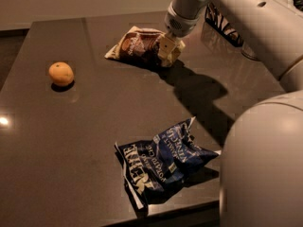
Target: Move brown chip bag near blue chip bag
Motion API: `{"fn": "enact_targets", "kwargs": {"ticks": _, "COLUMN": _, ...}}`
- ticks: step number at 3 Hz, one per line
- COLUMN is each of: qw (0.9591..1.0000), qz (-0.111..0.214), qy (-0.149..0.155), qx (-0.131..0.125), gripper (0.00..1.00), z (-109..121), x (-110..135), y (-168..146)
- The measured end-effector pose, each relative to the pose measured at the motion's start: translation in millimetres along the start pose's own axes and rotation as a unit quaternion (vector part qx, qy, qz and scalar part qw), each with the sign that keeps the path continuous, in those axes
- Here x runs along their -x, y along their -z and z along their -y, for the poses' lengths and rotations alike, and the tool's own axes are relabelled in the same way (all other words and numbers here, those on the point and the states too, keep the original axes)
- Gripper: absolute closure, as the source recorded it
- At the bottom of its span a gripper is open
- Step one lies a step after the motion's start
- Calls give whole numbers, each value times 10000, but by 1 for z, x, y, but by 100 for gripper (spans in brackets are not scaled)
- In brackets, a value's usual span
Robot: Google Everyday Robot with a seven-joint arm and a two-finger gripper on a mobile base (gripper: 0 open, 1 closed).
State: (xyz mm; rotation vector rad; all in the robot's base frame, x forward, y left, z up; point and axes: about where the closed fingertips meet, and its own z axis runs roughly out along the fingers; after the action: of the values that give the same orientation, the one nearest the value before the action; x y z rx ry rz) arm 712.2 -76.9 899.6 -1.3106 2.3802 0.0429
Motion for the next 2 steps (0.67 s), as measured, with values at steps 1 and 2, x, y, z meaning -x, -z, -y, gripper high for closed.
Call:
{"fn": "enact_targets", "kwargs": {"ticks": 1, "qw": 9994, "qz": 346, "qy": 29, "qx": 31, "gripper": 96, "z": -23, "x": -21, "y": 38}}
{"fn": "enact_targets", "kwargs": {"ticks": 2, "qw": 9985, "qz": 519, "qy": -170, "qx": 8, "gripper": 100, "z": -47, "x": -63, "y": 83}}
